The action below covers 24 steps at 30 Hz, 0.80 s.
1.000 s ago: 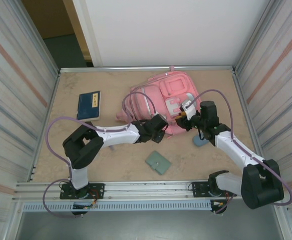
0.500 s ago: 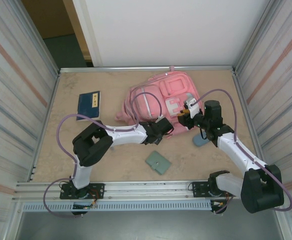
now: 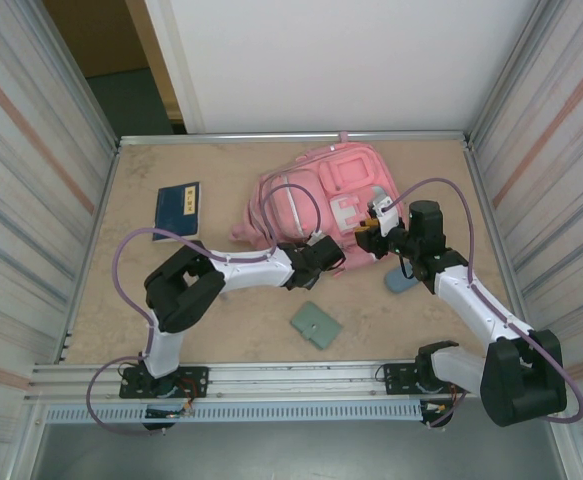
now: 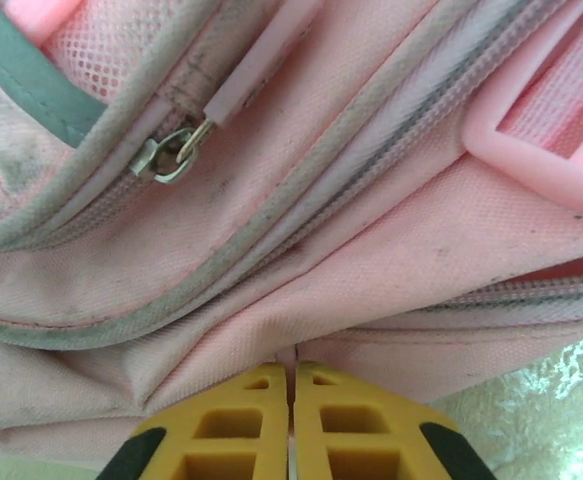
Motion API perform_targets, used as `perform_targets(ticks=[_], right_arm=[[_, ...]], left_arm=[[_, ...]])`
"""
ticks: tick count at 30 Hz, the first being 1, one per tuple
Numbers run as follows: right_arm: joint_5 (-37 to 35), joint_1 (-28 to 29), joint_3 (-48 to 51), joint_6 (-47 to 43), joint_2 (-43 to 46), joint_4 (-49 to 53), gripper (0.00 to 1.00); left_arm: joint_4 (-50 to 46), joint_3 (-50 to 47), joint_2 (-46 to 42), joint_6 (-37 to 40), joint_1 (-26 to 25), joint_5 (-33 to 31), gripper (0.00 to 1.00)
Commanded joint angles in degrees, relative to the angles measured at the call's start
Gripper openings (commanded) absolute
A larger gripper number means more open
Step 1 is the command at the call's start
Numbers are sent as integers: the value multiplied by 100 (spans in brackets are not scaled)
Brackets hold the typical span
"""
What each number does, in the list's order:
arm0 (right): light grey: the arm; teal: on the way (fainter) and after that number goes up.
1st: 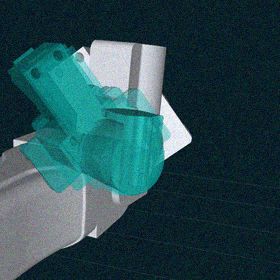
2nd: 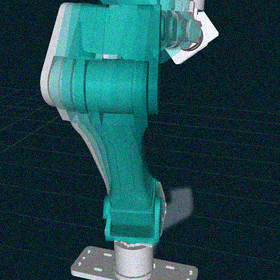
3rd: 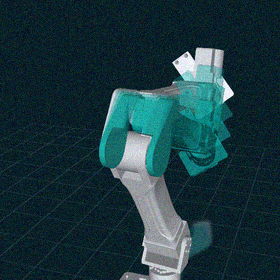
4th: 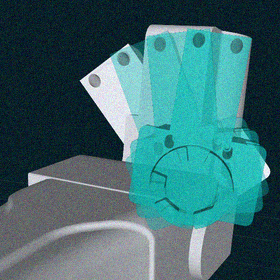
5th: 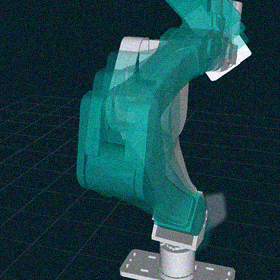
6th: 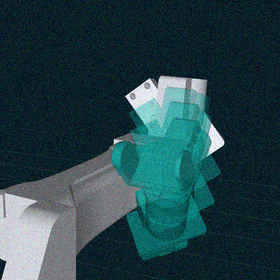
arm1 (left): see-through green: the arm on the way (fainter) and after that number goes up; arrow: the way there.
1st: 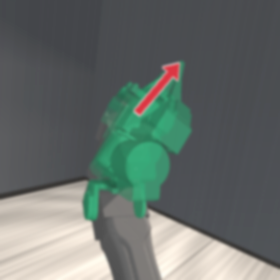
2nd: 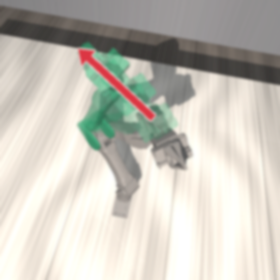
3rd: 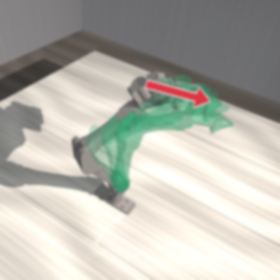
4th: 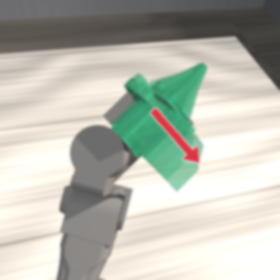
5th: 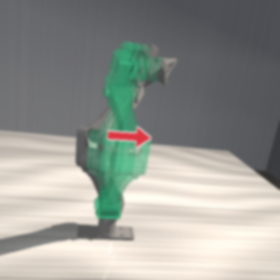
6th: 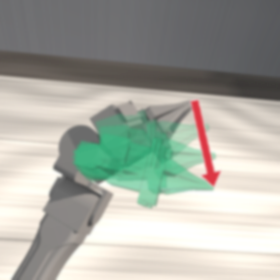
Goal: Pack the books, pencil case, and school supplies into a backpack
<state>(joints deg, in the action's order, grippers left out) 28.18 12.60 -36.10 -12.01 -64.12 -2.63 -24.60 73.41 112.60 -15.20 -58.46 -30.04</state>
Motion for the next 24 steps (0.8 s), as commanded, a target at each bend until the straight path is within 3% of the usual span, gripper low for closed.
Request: perform_targets(ticks=[1, 5, 9, 19, 24], right_arm=[[134, -46, 32, 129, 57, -7, 30], [158, -56, 19, 121, -1, 4, 30], [256, -56, -79, 76, -116, 141, 31], [519, -60, -185, 75, -286, 262, 30], [552, -60, -170, 43, -315, 301, 30]], left_arm=[[-78, 66, -225, 24, 18, -27, 6], [102, -64, -308, 113, 53, 70, 0], [396, -284, -411, 62, 64, 335, 0], [434, -408, -241, -392, 224, 708, 17], [458, -414, -129, -439, 267, 860, 19]])
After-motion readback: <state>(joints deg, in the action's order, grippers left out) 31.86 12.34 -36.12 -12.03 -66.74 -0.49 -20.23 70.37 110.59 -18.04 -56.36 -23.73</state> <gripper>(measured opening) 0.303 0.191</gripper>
